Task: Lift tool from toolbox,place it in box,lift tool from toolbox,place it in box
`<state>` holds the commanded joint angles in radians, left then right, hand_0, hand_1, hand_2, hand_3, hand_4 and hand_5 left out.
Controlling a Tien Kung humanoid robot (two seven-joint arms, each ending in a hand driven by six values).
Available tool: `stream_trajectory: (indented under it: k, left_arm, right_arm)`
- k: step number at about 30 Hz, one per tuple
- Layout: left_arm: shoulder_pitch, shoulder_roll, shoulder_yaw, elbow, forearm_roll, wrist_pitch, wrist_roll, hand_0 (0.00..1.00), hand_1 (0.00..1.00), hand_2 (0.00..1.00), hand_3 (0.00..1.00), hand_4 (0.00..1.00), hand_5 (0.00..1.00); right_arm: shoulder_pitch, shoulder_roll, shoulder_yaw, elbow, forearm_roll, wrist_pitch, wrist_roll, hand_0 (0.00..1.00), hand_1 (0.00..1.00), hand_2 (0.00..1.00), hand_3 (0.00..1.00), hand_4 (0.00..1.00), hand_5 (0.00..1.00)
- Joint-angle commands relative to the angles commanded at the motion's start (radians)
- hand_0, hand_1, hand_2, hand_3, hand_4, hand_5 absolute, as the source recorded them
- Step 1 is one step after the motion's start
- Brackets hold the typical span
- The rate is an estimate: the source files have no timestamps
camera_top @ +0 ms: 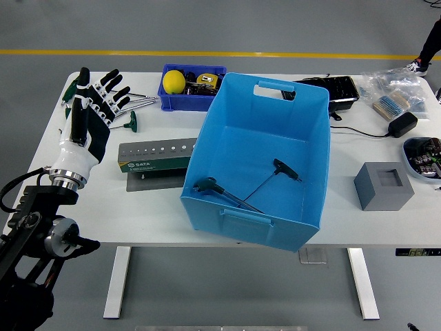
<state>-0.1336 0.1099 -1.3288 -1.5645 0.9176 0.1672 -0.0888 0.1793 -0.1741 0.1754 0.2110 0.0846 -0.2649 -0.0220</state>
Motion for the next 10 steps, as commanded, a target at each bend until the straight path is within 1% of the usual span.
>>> stream_trajectory:
  k: [4, 5, 7, 10]
  left_arm:
    - [0.015, -0.019, 0.005, 0.011, 0.002, -0.003, 0.007, 0.873, 0.864, 0.918, 0.837, 0.998, 0.998]
    - [0.015, -0.018, 0.009, 0.015, 0.0, -0.004, 0.009, 0.873, 0.864, 0.918, 0.837, 0.998, 0.998]
    - [0.005, -0.009, 0.02, 0.022, 0.018, -0.011, 0.02, 0.873, 0.864, 0.918, 0.837, 0.998, 0.998]
    - [0.003, -0.01, 0.014, 0.023, 0.026, -0.01, 0.02, 0.873, 0.864, 0.918, 0.837, 0.998, 0.998]
  right_arm:
    - [-0.001, -0.002, -0.002, 0.0, 0.003, 0.0, 0.003, 0.675, 0.677, 0.738, 0.59, 0.833, 0.763]
    - [0.001, -0.004, 0.003, 0.001, -0.006, 0.0, 0.001, 0.675, 0.677, 0.738, 0.59, 0.833, 0.763]
    - [0.004, -0.007, 0.012, 0.002, -0.027, -0.002, -0.004, 0.675, 0.677, 0.738, 0.59, 0.833, 0.763]
    - [-0.001, -0.002, 0.01, 0.0, -0.013, -0.005, -0.002, 0.675, 0.677, 0.738, 0.59, 0.833, 0.763]
